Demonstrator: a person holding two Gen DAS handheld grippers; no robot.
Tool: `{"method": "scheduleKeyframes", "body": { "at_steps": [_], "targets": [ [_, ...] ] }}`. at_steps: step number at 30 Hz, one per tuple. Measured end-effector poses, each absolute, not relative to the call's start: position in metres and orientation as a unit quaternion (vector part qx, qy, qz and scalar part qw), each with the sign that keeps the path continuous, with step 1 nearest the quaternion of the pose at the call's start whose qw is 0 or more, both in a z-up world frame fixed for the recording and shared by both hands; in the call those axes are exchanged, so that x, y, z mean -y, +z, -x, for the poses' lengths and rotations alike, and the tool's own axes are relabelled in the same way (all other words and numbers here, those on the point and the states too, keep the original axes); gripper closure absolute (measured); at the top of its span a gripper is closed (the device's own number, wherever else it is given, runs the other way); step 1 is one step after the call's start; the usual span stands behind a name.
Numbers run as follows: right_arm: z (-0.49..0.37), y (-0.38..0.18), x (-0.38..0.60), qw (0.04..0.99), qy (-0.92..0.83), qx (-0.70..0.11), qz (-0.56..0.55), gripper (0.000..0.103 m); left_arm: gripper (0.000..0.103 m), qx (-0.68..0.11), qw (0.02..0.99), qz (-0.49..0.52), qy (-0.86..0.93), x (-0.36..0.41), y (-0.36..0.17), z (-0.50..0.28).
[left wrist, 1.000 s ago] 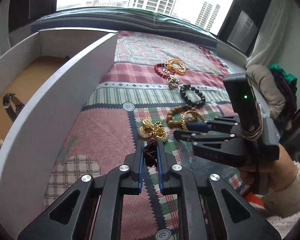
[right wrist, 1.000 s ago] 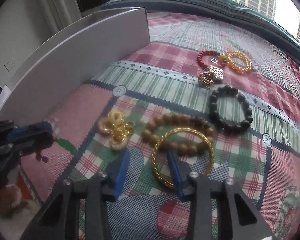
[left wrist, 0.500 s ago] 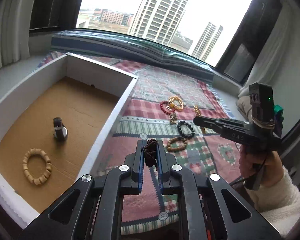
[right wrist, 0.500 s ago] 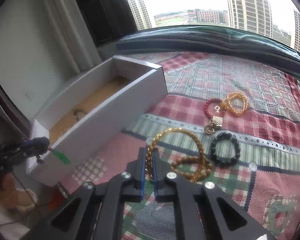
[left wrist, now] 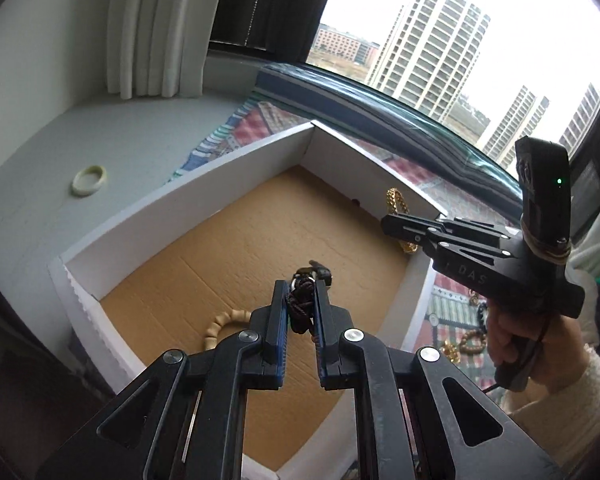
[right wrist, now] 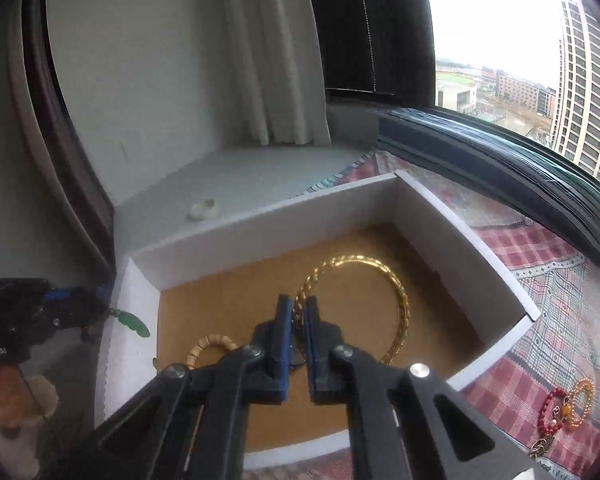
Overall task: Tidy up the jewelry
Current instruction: 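Carry the pendant and gold bangle into the white box and release them, then return both tools over the remaining jewelry on the quilt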
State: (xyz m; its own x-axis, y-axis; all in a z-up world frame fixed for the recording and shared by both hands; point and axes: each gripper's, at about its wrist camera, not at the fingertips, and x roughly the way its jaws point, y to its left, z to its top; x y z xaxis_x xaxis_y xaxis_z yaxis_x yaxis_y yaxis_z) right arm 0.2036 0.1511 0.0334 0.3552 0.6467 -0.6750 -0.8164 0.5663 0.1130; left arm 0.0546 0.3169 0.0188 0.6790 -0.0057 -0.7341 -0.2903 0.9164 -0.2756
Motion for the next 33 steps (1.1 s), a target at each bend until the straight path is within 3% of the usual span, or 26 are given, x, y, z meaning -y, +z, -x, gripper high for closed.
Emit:
{"method": "scheduleKeyframes", "body": {
  "at_steps": [7,9,10,11,12,13,15,16,19,26,33],
  "targets": [
    [-0.214,-0.024,-0.207,0.789,0.432,-0.401,0.174,0.096,0.093,-0.448,0.863,0.208,0.111,-0.337,-0.045,-0.066],
    [-0.21,-0.031,-0.21,0.789,0.424,-0.404,0.186,0.092,0.092,-0.456,0.86,0.201,0.116,-0.335,-0.051,-0.064],
    [-0.208,-0.033,-0.211,0.789,0.422,-0.404,0.191,0.085,0.09,-0.458,0.859,0.192,0.124,-0.332,-0.05,-0.063],
    [-0.208,-0.033,-0.211,0.789,0.423,-0.402,0.19,0.076,0.078,-0.457,0.86,0.183,0.133,-0.33,-0.049,-0.062],
    [-0.206,-0.032,-0.209,0.791,0.423,-0.4,0.189,0.053,0.067,-0.454,0.862,0.176,0.139,-0.328,-0.046,-0.059],
    [-0.205,-0.028,-0.207,0.794,0.423,-0.395,0.186,0.043,0.043,-0.449,0.865,0.171,0.145,-0.327,-0.043,-0.058],
    [-0.2,-0.018,-0.198,0.802,0.422,-0.383,0.179,0.043,0.023,-0.431,0.873,0.165,0.156,-0.323,-0.034,-0.052],
    [-0.198,-0.012,-0.193,0.806,0.419,-0.379,0.177,0.042,0.021,-0.423,0.878,0.161,0.153,-0.321,-0.028,-0.05],
    [-0.187,0.008,-0.166,0.829,0.403,-0.346,0.174,0.025,0.016,-0.404,0.892,0.151,0.135,-0.301,-0.012,-0.044],
    [-0.164,0.015,-0.069,0.872,0.341,-0.303,0.178,0.024,0.01,-0.38,0.918,0.097,0.049,-0.214,0.011,-0.041],
    [-0.165,-0.048,0.054,0.888,0.226,-0.368,0.154,0.024,0.006,-0.408,0.909,0.036,-0.078,-0.106,-0.009,-0.05]
  ]
}}
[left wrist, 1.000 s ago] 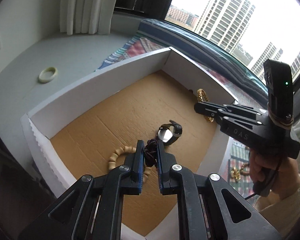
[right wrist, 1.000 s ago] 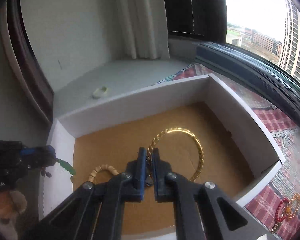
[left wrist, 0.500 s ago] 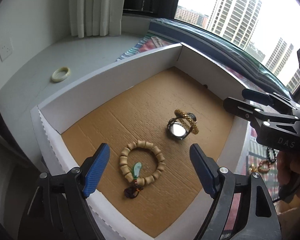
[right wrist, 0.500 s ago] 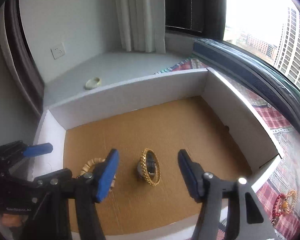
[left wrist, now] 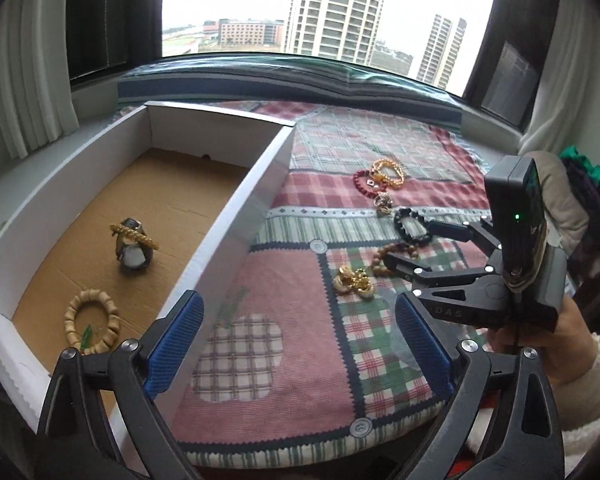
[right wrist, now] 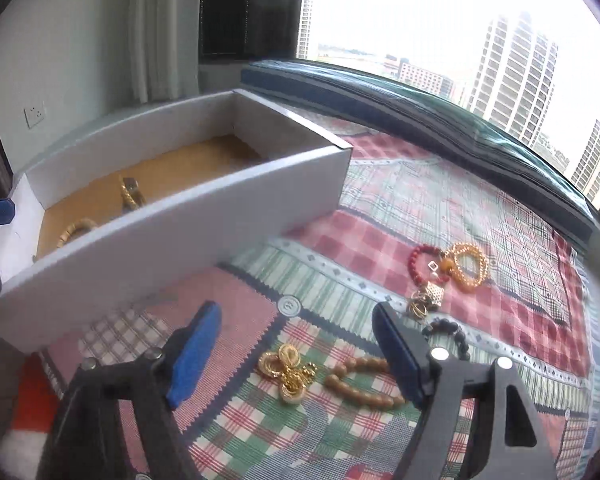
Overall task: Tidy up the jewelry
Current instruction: 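Return both tools over the remaining jewelry on the quilt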
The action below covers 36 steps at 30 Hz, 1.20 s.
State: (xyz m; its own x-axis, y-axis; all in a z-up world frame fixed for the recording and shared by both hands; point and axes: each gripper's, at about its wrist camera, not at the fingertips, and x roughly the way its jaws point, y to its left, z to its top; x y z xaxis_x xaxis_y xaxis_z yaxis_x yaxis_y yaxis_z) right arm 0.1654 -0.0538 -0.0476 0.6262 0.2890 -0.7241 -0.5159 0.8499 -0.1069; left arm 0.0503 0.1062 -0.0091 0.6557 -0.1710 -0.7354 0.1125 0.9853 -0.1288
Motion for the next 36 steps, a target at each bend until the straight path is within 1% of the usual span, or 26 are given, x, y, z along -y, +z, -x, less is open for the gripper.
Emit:
{"method": "scheduleKeyframes", "body": {
  "at_steps": [3,7,12,16,19,23,25,36],
  "targets": [
    [-0.16,-0.076,0.103,0.892,0.172,-0.396,0.135,0.024,0.006,-0.422,0.9,0.012,-0.109,-0.069,-0.033,-0.059],
    [-0.145,-0.106,0.158,0.898,0.11,-0.413,0.106,0.024,0.006,-0.432,0.894,-0.025,-0.113,-0.039,-0.071,-0.08],
    [-0.136,-0.132,0.2,0.897,0.06,-0.43,0.084,0.024,0.006,-0.439,0.892,-0.064,-0.088,-0.03,-0.116,-0.095],
    [-0.133,-0.145,0.209,0.895,0.05,-0.437,0.075,0.024,0.006,-0.457,0.885,-0.058,-0.073,-0.032,-0.138,-0.101],
    [-0.134,-0.147,0.21,0.897,0.051,-0.434,0.069,0.023,0.006,-0.471,0.878,-0.053,-0.07,-0.033,-0.148,-0.102],
    [-0.134,-0.149,0.214,0.897,0.052,-0.437,0.047,0.021,0.001,-0.473,0.877,-0.039,-0.067,-0.035,-0.151,-0.101],
    [-0.135,-0.15,0.217,0.895,0.051,-0.441,0.035,0.02,0.0,-0.473,0.878,-0.041,-0.065,-0.035,-0.152,-0.101],
    [-0.134,-0.149,0.216,0.887,0.043,-0.459,0.028,0.019,0.0,-0.48,0.874,-0.045,-0.07,-0.034,-0.152,-0.101]
  ]
}}
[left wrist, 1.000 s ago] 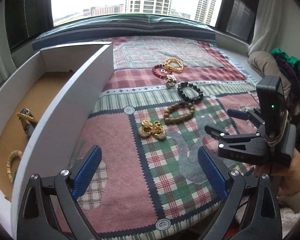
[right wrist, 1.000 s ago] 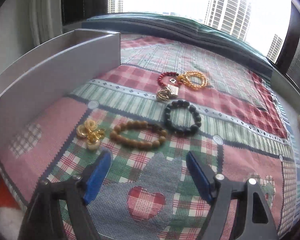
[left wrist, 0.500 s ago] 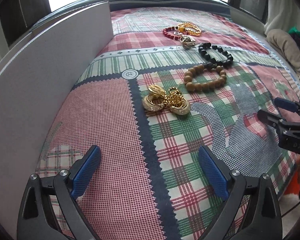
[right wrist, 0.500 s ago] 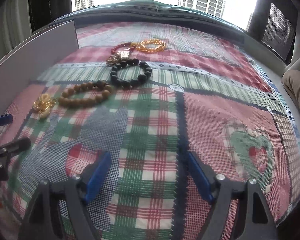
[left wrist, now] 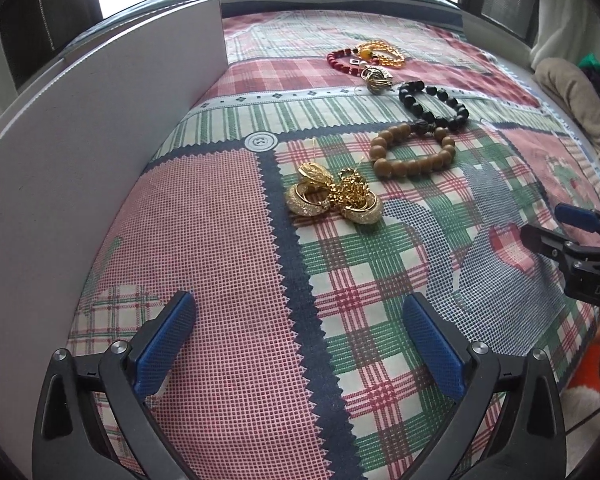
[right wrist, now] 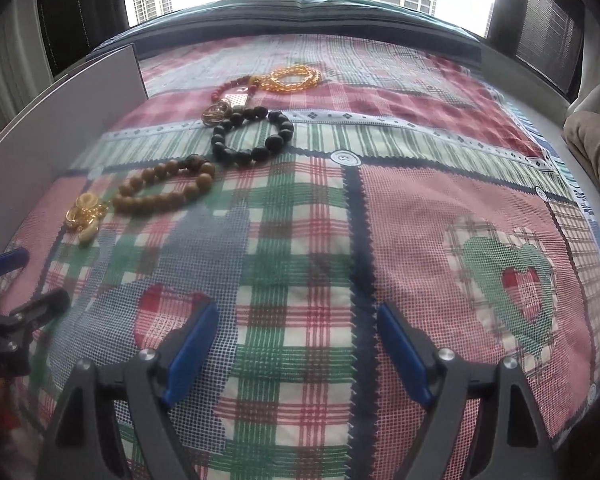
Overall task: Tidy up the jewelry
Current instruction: 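Return both tools over the remaining jewelry on the quilt, then grasp the gold earrings with the left tool while the right tool approaches the brown bead bracelet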
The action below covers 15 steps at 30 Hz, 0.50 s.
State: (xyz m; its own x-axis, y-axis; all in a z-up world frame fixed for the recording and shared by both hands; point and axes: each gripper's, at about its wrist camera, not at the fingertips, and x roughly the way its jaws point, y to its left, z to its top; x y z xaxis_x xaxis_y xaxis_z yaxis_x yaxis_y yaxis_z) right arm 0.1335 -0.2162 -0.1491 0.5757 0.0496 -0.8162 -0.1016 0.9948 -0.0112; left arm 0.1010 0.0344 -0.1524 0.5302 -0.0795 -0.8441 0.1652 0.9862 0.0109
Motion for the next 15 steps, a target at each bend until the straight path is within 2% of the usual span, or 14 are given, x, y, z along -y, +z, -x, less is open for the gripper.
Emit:
{"method": "scheduleKeyframes", "body": {
  "at_steps": [10,15],
  "targets": [
    [-0.129,-0.149,0.217,0.879,0.058,-0.473,0.034,0.017,0.001,-0.506,0.857,-0.048,-0.086,-0.037,-0.149,-0.105],
    [-0.127,-0.149,0.217,0.88,0.065,-0.468,0.04,0.017,0.001,-0.509,0.853,-0.022,-0.108,-0.05,-0.127,-0.106]
  ]
}}
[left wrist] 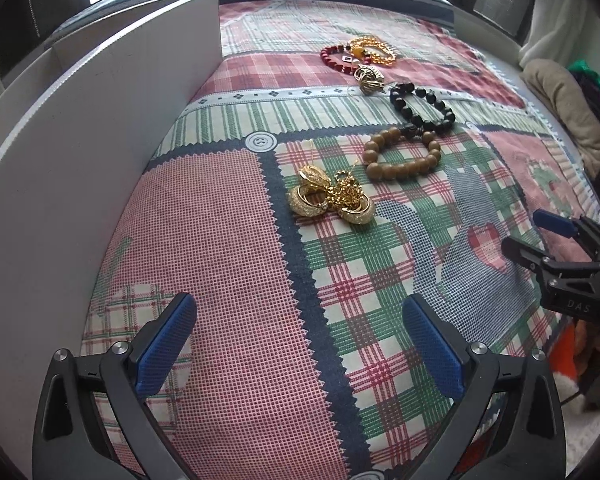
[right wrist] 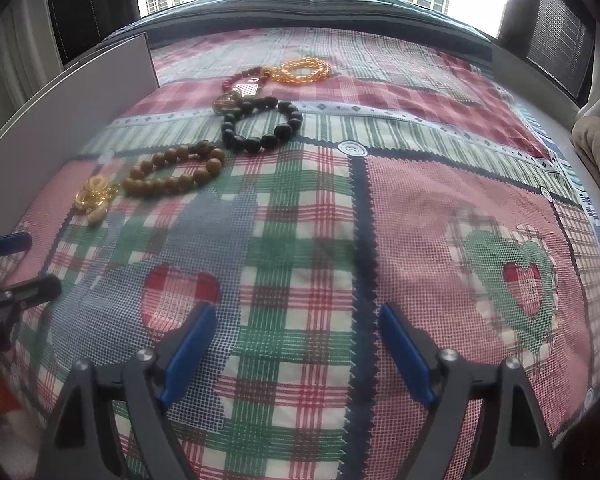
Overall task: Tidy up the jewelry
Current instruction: 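Grasp the gold earrings with the left tool while the right tool approaches the brown bead bracelet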
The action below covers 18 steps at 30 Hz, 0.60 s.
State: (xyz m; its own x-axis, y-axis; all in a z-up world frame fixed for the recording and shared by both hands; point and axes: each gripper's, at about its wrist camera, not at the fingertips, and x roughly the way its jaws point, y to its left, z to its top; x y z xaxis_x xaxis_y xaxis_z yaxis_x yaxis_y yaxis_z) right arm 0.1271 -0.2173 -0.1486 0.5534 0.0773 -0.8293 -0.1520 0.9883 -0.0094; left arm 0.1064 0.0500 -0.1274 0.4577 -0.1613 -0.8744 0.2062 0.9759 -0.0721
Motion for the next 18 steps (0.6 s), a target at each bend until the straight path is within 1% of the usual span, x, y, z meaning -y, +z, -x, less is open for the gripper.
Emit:
{"method": "scheduleKeyframes", "body": {
  "at_steps": [5,9,12,13,14,15,16,17,18],
  "targets": [
    [-0.125,-0.149,0.218,0.884,0.07,-0.46,0.041,0.017,0.001,-0.487,0.864,-0.043,-0.118,-0.043,-0.105,-0.127],
    [-0.124,-0.149,0.218,0.885,0.067,-0.46,0.04,0.017,0.002,-0.483,0.864,-0.068,-0.124,-0.025,-0.114,-0.156],
    [-0.124,-0.149,0.218,0.885,0.066,-0.46,0.039,0.017,0.014,-0.503,0.853,-0.054,-0.126,-0.017,-0.134,-0.179],
    [-0.124,-0.149,0.218,0.885,0.066,-0.46,0.039,0.017,0.022,-0.513,0.847,-0.057,-0.126,-0.013,-0.142,-0.182],
    [-0.124,-0.149,0.218,0.884,0.066,-0.46,0.038,0.017,0.029,-0.497,0.856,-0.08,-0.115,-0.008,-0.142,-0.179],
    [-0.125,-0.149,0.218,0.884,0.066,-0.461,0.039,0.017,0.039,-0.487,0.86,-0.085,-0.127,-0.004,-0.141,-0.173],
    [-0.124,-0.149,0.218,0.883,0.067,-0.462,0.039,0.017,0.068,-0.483,0.86,-0.082,-0.142,-0.001,-0.138,-0.168],
    [-0.124,-0.149,0.218,0.883,0.069,-0.463,0.039,0.017,0.084,-0.483,0.859,-0.085,-0.144,0.0,-0.137,-0.164],
    [-0.124,-0.149,0.218,0.882,0.071,-0.464,0.04,0.017,0.09,-0.483,0.859,-0.082,-0.147,-0.001,-0.135,-0.161]
  ]
}}
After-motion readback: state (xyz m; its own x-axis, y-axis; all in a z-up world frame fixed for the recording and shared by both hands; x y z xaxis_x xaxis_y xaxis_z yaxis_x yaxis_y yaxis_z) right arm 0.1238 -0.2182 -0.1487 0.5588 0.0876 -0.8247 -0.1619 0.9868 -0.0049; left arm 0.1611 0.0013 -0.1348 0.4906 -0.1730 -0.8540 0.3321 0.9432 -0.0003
